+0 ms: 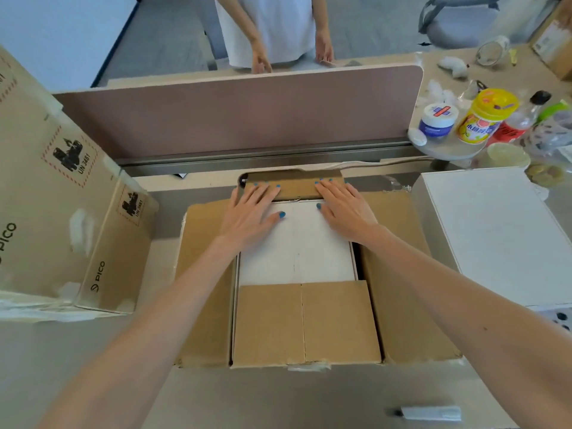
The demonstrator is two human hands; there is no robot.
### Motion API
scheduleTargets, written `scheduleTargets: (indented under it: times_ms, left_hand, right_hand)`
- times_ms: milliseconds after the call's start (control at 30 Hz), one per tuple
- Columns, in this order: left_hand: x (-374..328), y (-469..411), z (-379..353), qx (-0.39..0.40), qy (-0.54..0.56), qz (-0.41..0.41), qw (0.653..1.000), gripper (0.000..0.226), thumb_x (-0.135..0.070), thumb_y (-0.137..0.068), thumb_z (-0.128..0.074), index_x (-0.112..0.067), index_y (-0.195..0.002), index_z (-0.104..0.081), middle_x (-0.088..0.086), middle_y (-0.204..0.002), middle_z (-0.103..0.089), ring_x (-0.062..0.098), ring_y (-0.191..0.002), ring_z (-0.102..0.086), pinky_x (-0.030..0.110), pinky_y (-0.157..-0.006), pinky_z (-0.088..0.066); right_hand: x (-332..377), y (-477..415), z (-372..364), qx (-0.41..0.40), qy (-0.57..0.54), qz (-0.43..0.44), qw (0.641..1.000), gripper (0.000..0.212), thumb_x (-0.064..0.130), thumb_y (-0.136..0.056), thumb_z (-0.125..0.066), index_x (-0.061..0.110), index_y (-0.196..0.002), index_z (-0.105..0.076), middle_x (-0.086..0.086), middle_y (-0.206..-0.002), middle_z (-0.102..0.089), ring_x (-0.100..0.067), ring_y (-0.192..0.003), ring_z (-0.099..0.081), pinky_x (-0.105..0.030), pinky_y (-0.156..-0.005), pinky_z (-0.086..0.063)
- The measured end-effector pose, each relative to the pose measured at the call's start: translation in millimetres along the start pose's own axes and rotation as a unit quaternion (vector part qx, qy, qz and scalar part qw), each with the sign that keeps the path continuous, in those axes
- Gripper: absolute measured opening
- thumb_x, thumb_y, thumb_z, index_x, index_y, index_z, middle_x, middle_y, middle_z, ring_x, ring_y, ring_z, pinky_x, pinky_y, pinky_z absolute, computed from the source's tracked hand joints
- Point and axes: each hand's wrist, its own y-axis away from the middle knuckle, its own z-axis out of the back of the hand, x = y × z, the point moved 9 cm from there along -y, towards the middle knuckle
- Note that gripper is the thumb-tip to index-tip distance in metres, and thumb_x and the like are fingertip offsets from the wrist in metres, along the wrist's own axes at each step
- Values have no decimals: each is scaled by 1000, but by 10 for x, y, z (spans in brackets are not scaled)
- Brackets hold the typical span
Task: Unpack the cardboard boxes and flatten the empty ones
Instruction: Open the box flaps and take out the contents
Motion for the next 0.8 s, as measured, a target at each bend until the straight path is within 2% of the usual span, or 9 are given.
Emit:
scheduleTargets:
  times_ms: [67,133,200,333,433,500,633,800]
  left_hand:
    - [-11,10,17,-18,-4,1,1000,76,-69,-91,-7,-32,-152,-31,-7,-153,-39,15,-141,-32,46,-120,-13]
    - [-27,19,44,-36,-11,0,999,72,-67,-92,-8,-30,-145,-41,-7,-139,-51,16,-128,-45,42,-112,-22]
    - [-42,22,49,-41,-12,0,999,69,-66,-92,-9,-29,-137,-47,-7,-126,-56,17,-117,-49,38,-103,-26]
    - [-29,-3,11,-31,-1,2,1000,59,-63,-95,-19,-28,-133,-49,-7,-119,-56,18,-111,-49,38,-99,-27]
    - [-15,6,2,-28,0,0,1000,61,-64,-95,-19,-28,-136,-47,-7,-123,-56,18,-113,-49,38,-101,-26]
    - [-14,4,4,-26,8,-3,1000,60,-63,-97,-21,-28,-140,-45,-6,-129,-55,19,-119,-48,40,-108,-24]
    - [-20,67,25,-25,51,-4,998,52,-51,-103,-32,-28,-149,-38,-6,-148,-45,17,-140,-35,46,-121,-6]
    - [-155,404,113,-30,80,-22,996,63,-56,-98,-22,-24,-149,-40,-2,-158,-34,19,-145,-27,42,-122,-13]
  right_hand:
    - [-4,-2,-5,-21,8,-4,1000,46,36,-102,-31,20,-145,-36,0,-146,-43,-18,-134,-38,-35,-112,-22]
    - [-17,-23,9,-40,7,-8,999,38,38,-100,-34,22,-132,-48,2,-128,-56,-19,-118,-49,-35,-101,-29]
    - [-49,-47,-14,-40,0,-14,999,36,40,-98,-34,20,-120,-54,1,-115,-60,-21,-108,-52,-37,-96,-31]
    - [-60,-58,-14,-39,-27,-20,999,56,52,-87,-18,19,-109,-57,0,-105,-63,-22,-99,-53,-37,-90,-31]
    - [-40,-37,-10,-34,-13,-14,999,46,48,-94,-26,20,-116,-55,1,-111,-61,-21,-104,-52,-36,-92,-31]
    - [-21,-15,0,-33,0,-6,999,40,44,-99,-33,20,-126,-51,0,-120,-59,-20,-112,-51,-35,-96,-31]
    - [12,33,-7,-9,12,8,1000,50,40,-102,-30,16,-146,-34,-2,-145,-44,-19,-133,-39,-35,-112,-23]
    - [115,289,19,2,-1,16,1000,55,36,-103,-31,12,-152,-20,-4,-159,-20,-20,-147,-16,-33,-118,-12]
